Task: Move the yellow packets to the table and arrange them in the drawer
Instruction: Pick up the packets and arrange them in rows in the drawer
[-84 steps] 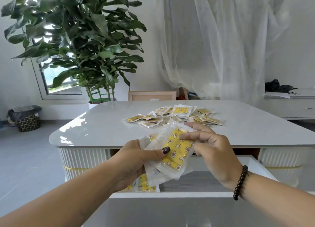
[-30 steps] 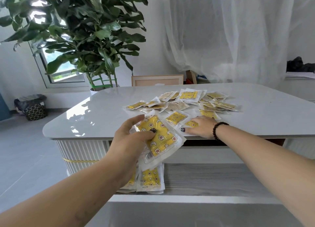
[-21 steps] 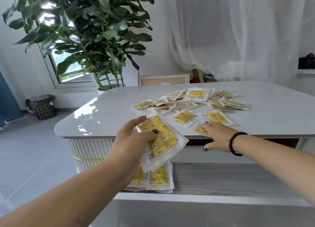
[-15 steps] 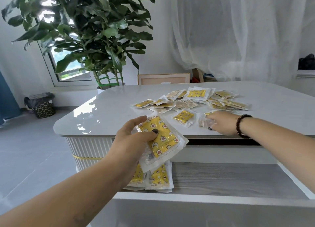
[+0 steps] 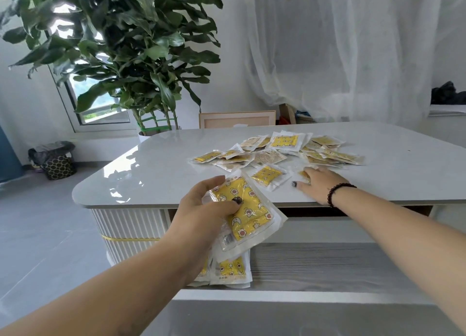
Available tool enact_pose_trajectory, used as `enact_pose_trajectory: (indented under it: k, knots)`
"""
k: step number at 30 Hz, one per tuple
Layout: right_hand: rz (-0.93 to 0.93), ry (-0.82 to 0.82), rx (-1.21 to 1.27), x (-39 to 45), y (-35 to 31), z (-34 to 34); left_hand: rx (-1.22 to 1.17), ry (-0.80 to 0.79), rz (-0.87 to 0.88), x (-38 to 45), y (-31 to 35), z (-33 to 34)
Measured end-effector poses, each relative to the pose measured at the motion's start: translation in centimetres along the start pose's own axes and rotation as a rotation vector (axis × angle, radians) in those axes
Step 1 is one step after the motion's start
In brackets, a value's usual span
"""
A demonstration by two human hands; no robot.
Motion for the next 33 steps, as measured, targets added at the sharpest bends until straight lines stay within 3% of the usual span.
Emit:
enact_pose_trajectory:
  k: [11, 17, 22, 28, 33]
  knots:
    - [-0.109, 0.083, -0.355, -4.5, -1.8, -1.4, 0.132, 0.000, -0.105, -0.4, -0.5, -0.3]
    - [-0.172, 0.170, -0.091, -8.7, -4.4, -4.8, 0.216, -0.045, -0.165, -1.0, -0.4, -0.6]
    - [-0.396, 0.294, 0.227, -15.7, -8.4, -7.7, 0.140, -0.024, -0.180, -1.8, 0.2, -0.5]
    - [-0.725, 0.565, 0.201, -24.1, -11.0, -8.8, 0.007, -0.075, -0.226, -2.9, 0.7, -0.3]
    - [-0.834, 0.362, 0.152, -26.0, -10.4, -7.4, -0.102, -0.166, -0.176, -4.7, 1.5, 0.0]
Point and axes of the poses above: each hand's wrist, its own x-axis towards the middle knuckle, its own z-axis out of the palm, y = z × x, the point moved 3 cm from there along x, towards the middle knuckle, and after that the axes turned 3 degrees about -y, right-handed, at the moved point
